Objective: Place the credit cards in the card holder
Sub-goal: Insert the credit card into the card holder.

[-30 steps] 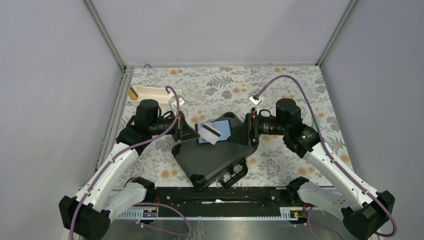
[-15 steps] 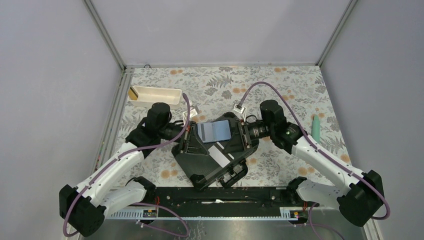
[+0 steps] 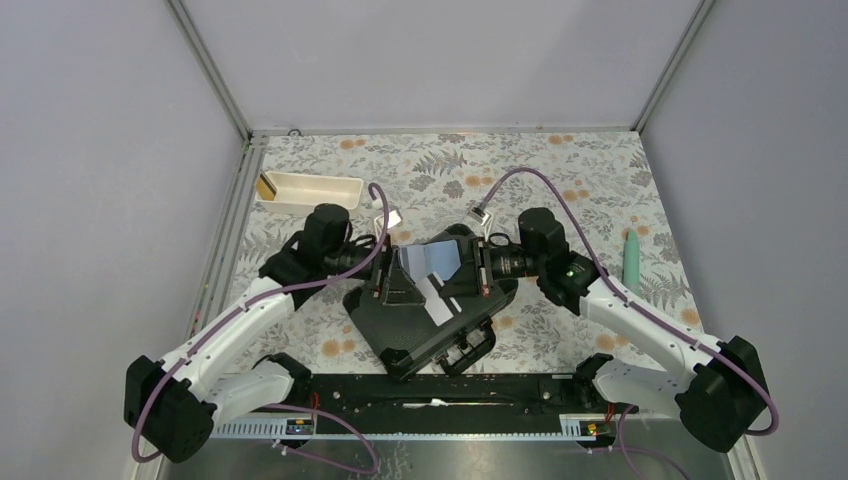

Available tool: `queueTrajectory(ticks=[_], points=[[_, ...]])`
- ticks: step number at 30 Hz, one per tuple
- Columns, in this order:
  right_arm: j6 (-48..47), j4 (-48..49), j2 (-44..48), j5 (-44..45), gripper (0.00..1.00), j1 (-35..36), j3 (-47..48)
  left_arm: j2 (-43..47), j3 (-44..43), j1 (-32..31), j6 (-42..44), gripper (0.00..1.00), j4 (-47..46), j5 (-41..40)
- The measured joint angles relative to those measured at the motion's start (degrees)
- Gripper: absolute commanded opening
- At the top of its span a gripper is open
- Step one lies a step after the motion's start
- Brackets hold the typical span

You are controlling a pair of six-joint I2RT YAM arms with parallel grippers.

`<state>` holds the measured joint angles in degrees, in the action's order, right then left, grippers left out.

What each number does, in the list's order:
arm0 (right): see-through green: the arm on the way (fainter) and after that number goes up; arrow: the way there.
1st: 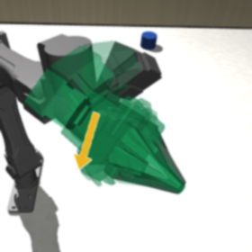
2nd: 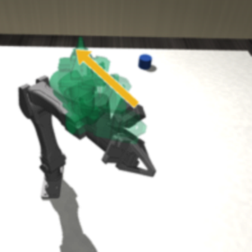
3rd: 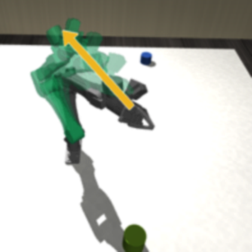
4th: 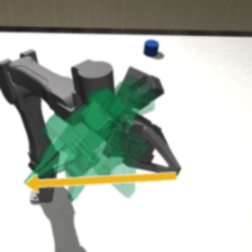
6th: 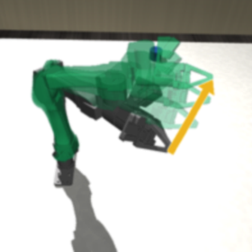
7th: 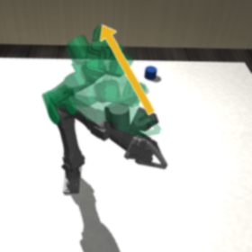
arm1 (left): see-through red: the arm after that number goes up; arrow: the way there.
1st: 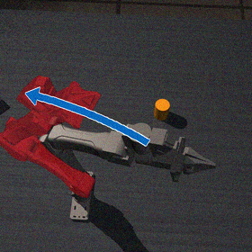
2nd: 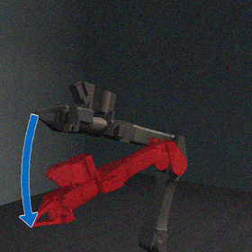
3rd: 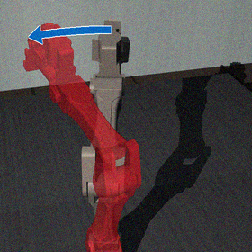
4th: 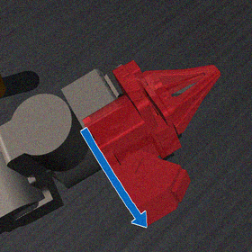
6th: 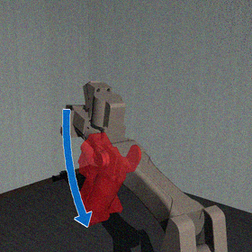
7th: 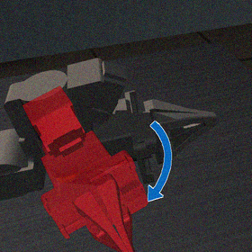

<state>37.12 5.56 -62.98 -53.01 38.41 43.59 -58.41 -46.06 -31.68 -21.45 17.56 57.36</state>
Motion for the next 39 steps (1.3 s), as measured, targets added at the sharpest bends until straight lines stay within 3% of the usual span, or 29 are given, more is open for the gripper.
queueTrajectory(ticks=[7,16,21,39], points=[[9.1,5.2,-1.8,17.1,0.00,0.1,-5.3,-0.4,0.2,3.5,-4.3,0.91,0.7,-19.4],[13.2,6.9,-9.0,31.2,0.00,0.1,-4.4,-6.5,0.0,6.1,-7.6,0.93,1.9,-38.6],[13.3,7.2,-10.8,35.1,0.00,0.1,-3.1,-9.7,0.0,8.0,-9.6,0.88,1.8,-40.3],[14.2,10.6,-16.6,37.0,0.00,-0.7,-1.5,-14.5,0.1,9.3,-11.7,0.53,-2.3,-37.7]])
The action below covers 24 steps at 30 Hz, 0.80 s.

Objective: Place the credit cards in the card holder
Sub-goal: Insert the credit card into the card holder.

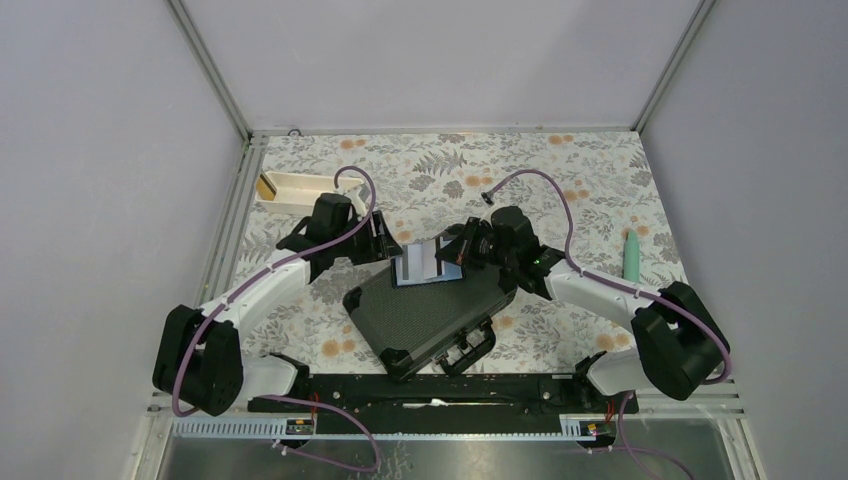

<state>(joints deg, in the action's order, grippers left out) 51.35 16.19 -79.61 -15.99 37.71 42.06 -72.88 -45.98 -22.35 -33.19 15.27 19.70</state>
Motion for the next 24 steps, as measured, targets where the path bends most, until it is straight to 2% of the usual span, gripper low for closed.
queueTrajectory(ticks=[9,14,19,24], points=[[0.4,0.1,-1.0,0.4,0.00,-0.3,0.1,-0.9,0.0,0.0,-0.3,0.35,-0.3,0.8],[1.6,0.4,-2.0,0.4,0.00,-0.3,0.1,-0.9,0.0,0.2,-0.4,0.16,-0.4,1.0],[2.6,0.9,-2.2,0.4,0.00,-0.3,0.1,-1.0,0.0,0.4,-0.5,0.03,-0.7,1.1],[4.0,1.2,-3.0,0.5,0.00,0.0,0.1,-1.1,0.0,0.4,-1.0,0.00,-1.1,1.3]])
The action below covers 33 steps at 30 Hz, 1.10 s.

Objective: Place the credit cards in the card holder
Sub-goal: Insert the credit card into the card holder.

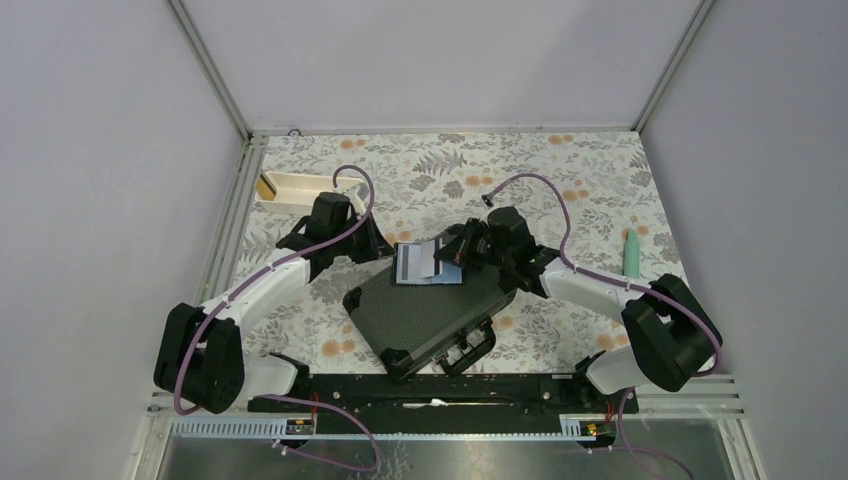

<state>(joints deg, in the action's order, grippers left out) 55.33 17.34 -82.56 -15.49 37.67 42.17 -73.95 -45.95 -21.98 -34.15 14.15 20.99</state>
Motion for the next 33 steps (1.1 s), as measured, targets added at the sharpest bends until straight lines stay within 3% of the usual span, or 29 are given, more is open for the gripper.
queueTrajectory(ticks=[33], points=[[9.4,4.0,3.5,5.4,0.00,3.4,-6.1,0.9,2.6,0.0,-2.4,0.00,-1.9,-0.5]])
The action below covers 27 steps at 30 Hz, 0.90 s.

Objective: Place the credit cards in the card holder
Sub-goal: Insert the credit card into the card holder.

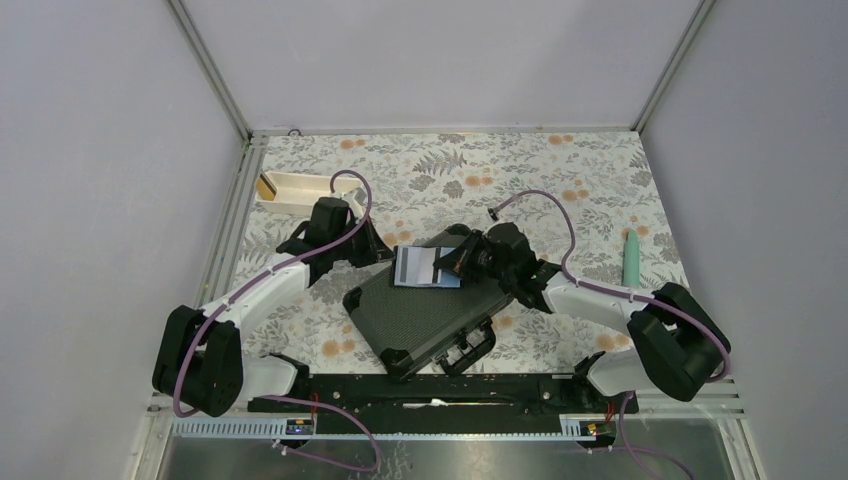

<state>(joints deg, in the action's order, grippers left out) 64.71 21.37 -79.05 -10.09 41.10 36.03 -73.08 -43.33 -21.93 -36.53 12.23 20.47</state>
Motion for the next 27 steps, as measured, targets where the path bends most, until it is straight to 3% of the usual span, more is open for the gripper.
queueTrajectory(ticks=[20,27], points=[[3.0,5.1,-4.5,-0.9,0.00,1.9,0.7,1.0,0.8,0.1,-0.2,0.00,-0.5,-0.8],[2.3,3.4,-6.1,-0.9,0.14,2.7,3.2,1.5,0.8,0.2,-0.6,0.00,-0.6,-0.8]])
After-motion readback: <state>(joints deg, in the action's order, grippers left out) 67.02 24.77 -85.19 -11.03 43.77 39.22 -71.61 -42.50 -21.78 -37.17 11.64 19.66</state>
